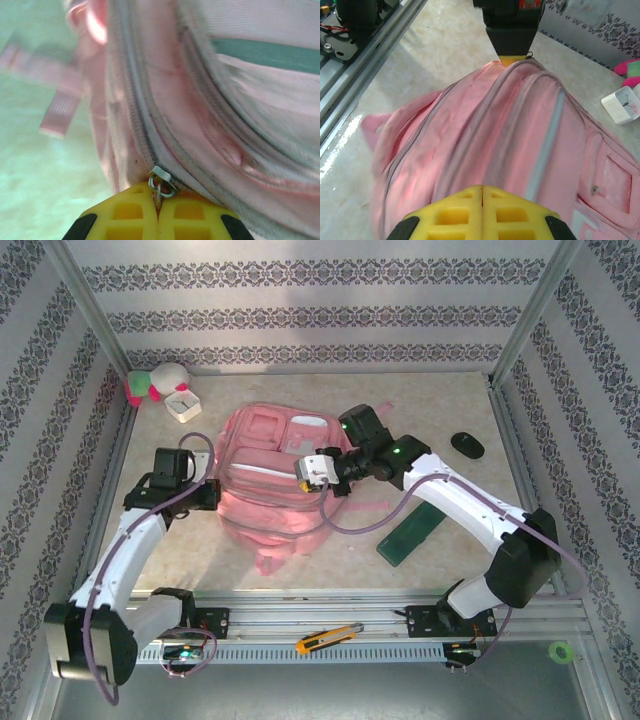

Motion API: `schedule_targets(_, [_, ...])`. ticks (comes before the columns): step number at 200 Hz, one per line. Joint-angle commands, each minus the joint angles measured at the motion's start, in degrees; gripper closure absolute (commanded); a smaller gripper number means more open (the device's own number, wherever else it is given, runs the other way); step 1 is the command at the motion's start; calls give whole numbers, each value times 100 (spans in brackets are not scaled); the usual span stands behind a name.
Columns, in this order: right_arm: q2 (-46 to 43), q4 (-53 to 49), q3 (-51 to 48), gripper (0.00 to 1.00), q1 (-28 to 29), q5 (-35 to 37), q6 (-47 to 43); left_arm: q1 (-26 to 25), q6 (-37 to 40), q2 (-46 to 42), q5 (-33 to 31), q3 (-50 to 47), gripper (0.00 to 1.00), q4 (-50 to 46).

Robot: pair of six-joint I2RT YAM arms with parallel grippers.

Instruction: Pack the student bag

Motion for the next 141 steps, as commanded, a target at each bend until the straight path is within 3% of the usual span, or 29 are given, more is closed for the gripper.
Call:
schedule_targets(1, [-75,-132,163,100,-39,-409,-143,132,424,342,-454,426,100,198])
schedule_targets(23, [4,293,150,100,57,214,515,135,336,370,447,469,100,458])
schedule_targets(38, [55,791,46,67,383,979,1266,132,126,231,1236,349,100,704])
schedule_targets(47, [116,863,7,54,573,1280,1351,132,21,122,1642,262,100,809])
schedule_targets(71, [550,1285,112,42,879,1835,2094,123,-148,-182,2001,172,100,721])
schedule_targets(122, [1720,1293,1080,37,1280,2710,2499,124,-258,-409,2190,302,100,441])
schedule_targets(133, [1815,1279,1137,42,1284,2971,2478,123,-294,-415,1879,318,100,364])
schedule_targets(141, [1820,1241,1129,55,1274,3100,2389,123,-303,-421,1513,336,100,248])
